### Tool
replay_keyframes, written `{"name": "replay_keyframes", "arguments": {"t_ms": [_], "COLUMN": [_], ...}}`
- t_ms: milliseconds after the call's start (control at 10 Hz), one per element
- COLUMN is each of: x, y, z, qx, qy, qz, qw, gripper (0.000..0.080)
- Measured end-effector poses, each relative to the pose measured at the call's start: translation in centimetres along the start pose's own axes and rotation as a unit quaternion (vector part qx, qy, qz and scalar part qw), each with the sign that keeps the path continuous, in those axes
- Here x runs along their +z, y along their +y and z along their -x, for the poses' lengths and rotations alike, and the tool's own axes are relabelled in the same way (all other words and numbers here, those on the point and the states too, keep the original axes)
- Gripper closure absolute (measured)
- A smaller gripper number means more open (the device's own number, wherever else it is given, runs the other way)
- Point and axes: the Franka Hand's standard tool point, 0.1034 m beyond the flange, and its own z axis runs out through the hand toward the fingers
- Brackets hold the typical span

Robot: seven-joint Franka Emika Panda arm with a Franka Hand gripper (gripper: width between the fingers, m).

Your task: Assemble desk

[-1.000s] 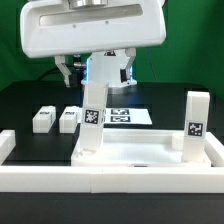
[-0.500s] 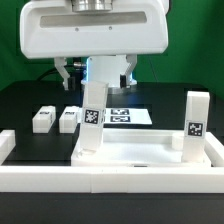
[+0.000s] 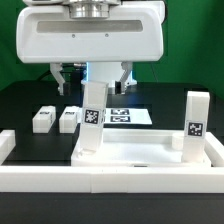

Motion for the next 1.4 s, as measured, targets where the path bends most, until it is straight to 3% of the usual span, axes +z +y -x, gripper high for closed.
{"name": "replay_keyframes", "arguments": {"t_ms": [100, 400, 900, 1200, 1400], "x": [0.00, -0.01, -0.01, 0.03, 0.09], "y": [0.00, 0.01, 0.00, -0.08, -0.53], "z": [0.00, -0.02, -0.02, -0.02, -0.04], "qx": [0.000, 0.000, 0.010, 0.116, 0.224], "qy": [0.000, 0.000, 0.000, 0.001, 0.001], "qz": [0.000, 0.000, -0.001, -0.012, -0.019], "qw": [1.000, 1.000, 1.000, 0.993, 0.974], "gripper": [0.0150, 0.0511, 0.0511, 0.0511, 0.0511]}}
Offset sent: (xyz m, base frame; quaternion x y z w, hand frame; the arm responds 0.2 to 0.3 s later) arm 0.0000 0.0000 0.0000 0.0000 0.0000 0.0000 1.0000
